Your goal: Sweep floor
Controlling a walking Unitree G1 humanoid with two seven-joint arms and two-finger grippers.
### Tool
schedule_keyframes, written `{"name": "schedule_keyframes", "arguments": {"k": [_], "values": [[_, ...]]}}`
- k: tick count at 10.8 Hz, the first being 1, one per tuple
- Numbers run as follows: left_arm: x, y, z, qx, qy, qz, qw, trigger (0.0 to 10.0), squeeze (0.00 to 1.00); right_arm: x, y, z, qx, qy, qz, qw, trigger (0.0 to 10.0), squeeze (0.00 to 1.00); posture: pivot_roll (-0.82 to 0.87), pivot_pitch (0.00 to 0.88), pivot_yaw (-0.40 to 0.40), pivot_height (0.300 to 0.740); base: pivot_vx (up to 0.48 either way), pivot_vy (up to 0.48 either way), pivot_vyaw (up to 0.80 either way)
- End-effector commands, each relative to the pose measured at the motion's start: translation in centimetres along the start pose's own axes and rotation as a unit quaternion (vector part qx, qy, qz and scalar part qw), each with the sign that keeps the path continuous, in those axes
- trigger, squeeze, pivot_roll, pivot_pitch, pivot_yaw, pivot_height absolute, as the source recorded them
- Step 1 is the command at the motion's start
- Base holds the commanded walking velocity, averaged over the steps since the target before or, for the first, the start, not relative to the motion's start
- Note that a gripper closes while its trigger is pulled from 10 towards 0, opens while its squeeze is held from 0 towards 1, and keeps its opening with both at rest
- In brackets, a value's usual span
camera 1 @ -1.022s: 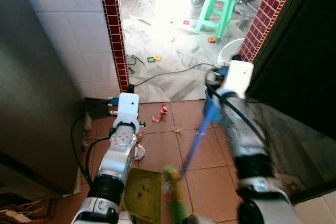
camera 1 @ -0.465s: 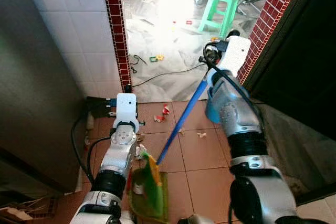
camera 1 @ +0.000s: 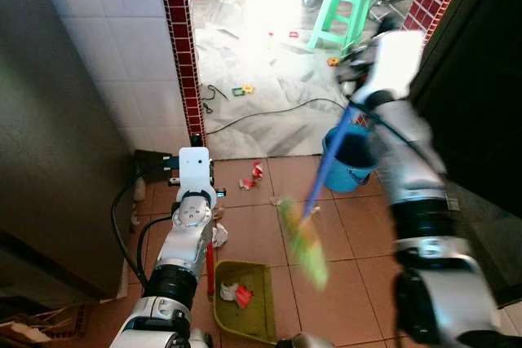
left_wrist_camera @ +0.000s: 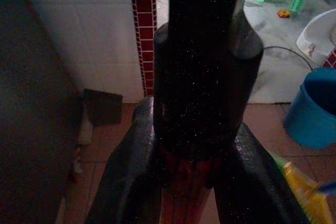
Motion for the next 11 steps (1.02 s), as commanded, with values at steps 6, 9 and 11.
{"name": "schedule_keyframes", "arguments": {"k": [6,9,11], "values": [[2.3,6.2,4.2,0.054,0.005,-0.125,0.991,10.0,0.0,4.5,-5.4,0.0,0.146,0.015,0.072,0.987,10.0,0.0,-0.07,0.0,0.022,0.74,0.0,0.0,0.0],[3.7,4.6,4.8,0.055,0.004,-0.106,0.993,10.0,0.0,7.1,-8.3,1.9,0.091,0.045,0.102,0.99,10.0,0.0,-0.06,0.0,0.03,0.74,0.0,0.0,0.0],[4.4,4.3,5.5,0.059,0.011,-0.106,0.993,10.0,0.0,6.9,-7.1,1.3,0.041,-0.03,0.048,0.998,10.0,0.0,-0.04,0.0,0.024,0.74,0.0,0.0,0.0]]}}
Point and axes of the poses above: a point about 5 cm out from each wrist's last joint towards the gripper, its own x axis pointing back from the gripper into the wrist, its own y axis along the axis of the wrist's last joint, z = x × y, the point moved 3 cm from there along -x, pointing out of the wrist towards the gripper, and after that the axes turned 9 degrees about -x, right-handed, at the moved point
